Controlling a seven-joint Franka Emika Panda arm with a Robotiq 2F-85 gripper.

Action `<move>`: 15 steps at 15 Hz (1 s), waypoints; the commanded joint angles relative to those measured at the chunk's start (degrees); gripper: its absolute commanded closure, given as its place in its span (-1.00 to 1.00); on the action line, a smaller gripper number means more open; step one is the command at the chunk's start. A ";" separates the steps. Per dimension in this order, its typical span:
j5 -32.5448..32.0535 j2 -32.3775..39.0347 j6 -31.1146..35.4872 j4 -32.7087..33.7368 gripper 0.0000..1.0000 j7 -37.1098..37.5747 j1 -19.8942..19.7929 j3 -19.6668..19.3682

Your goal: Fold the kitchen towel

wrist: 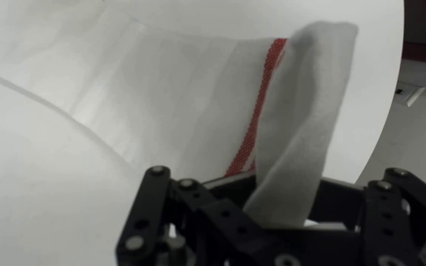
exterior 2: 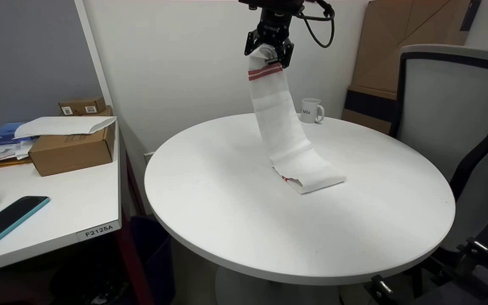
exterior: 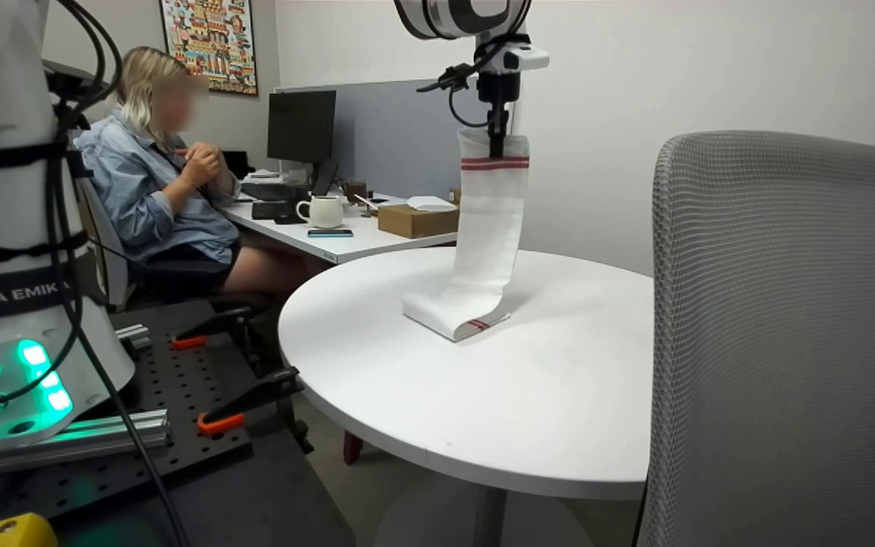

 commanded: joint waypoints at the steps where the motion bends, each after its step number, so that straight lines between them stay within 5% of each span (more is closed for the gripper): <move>1: 1.73 3.02 -2.50 3.77 1.00 -3.06 0.09 -0.87; 15: 3.95 7.13 -1.79 -2.47 1.00 -10.67 -3.12 -4.08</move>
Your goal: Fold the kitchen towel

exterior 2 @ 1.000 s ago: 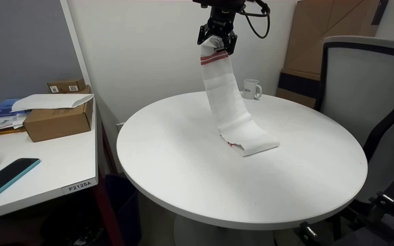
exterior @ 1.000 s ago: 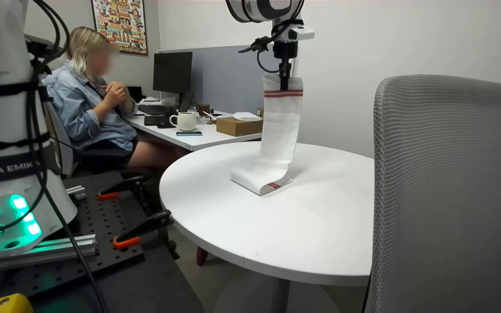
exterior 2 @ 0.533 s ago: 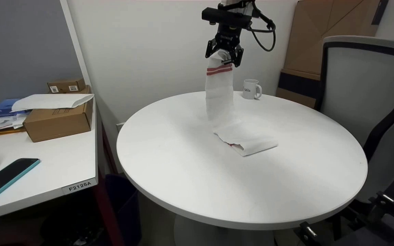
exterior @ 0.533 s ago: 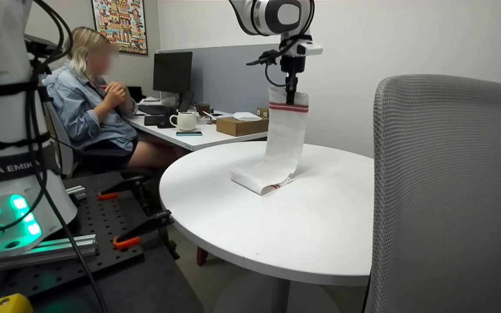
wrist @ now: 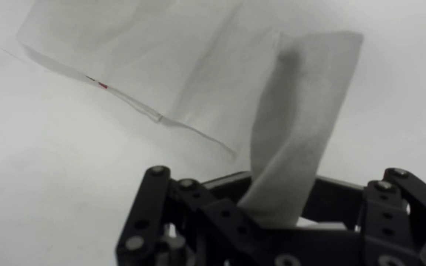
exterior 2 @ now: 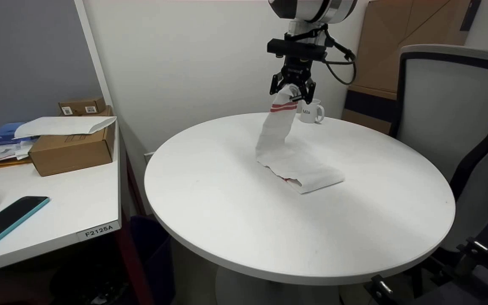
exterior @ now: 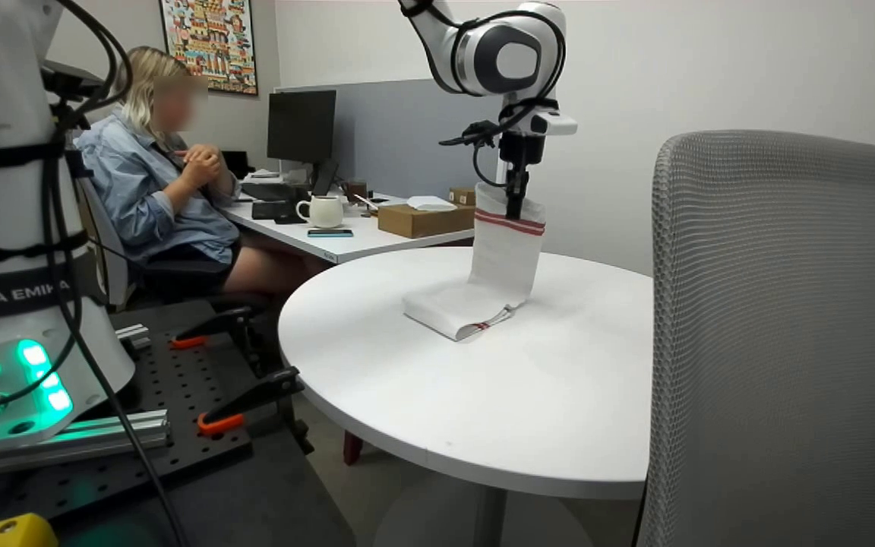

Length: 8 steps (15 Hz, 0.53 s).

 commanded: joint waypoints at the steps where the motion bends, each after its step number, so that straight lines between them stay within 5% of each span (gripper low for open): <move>1: 1.59 -2.70 -1.46 -3.81 1.00 -4.29 -0.23 -0.38; 8: 1.50 -13.20 -0.70 -14.80 1.00 -8.28 -0.02 -0.80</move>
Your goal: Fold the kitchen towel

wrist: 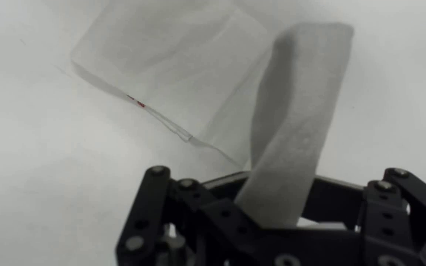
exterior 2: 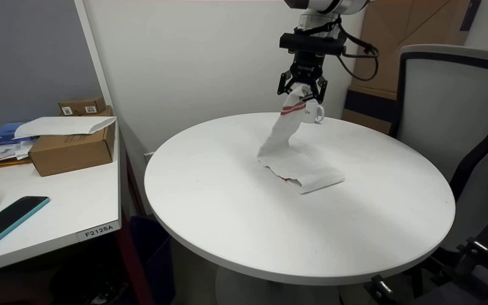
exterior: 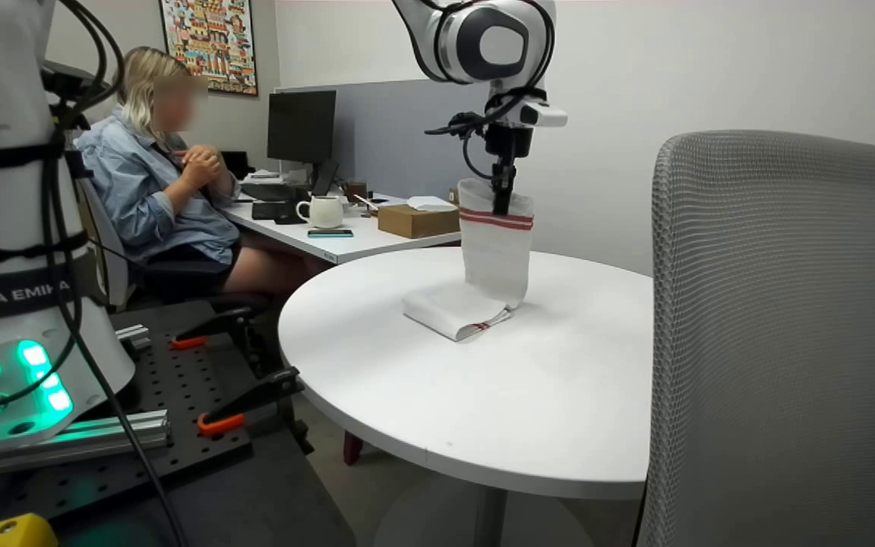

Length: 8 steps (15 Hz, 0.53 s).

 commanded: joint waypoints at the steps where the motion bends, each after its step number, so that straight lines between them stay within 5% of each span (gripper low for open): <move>1: 1.21 -7.36 -0.63 -7.34 1.00 -2.78 0.14 -0.70; 8: 1.02 -14.09 -0.45 -14.98 1.00 -2.64 -0.93 -2.03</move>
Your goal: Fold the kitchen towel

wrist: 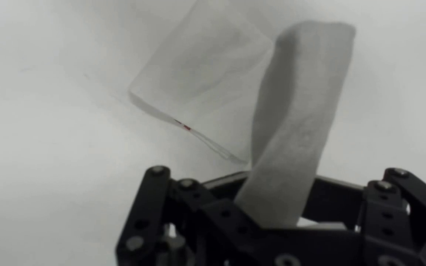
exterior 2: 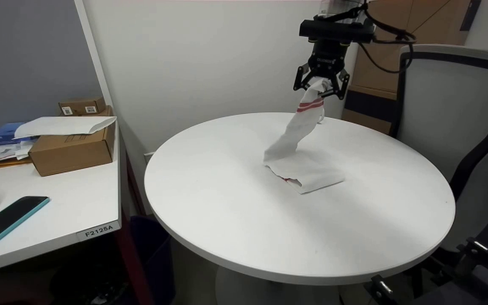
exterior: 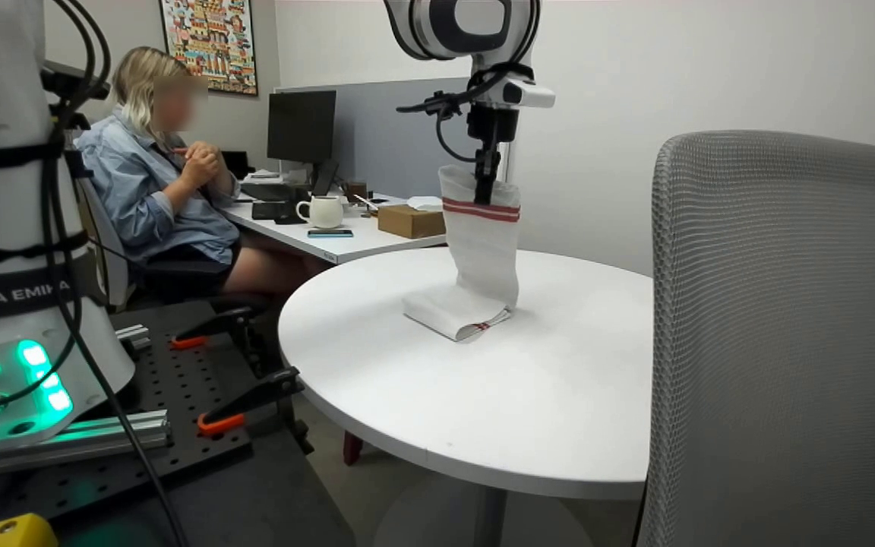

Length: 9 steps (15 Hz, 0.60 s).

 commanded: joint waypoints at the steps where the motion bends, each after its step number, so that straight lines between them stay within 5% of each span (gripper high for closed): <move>1: 0.91 -4.94 -0.45 -4.96 1.00 -1.79 -0.67 -0.79; 9: 1.01 -8.55 -0.27 -10.32 1.00 -1.95 -1.87 -1.03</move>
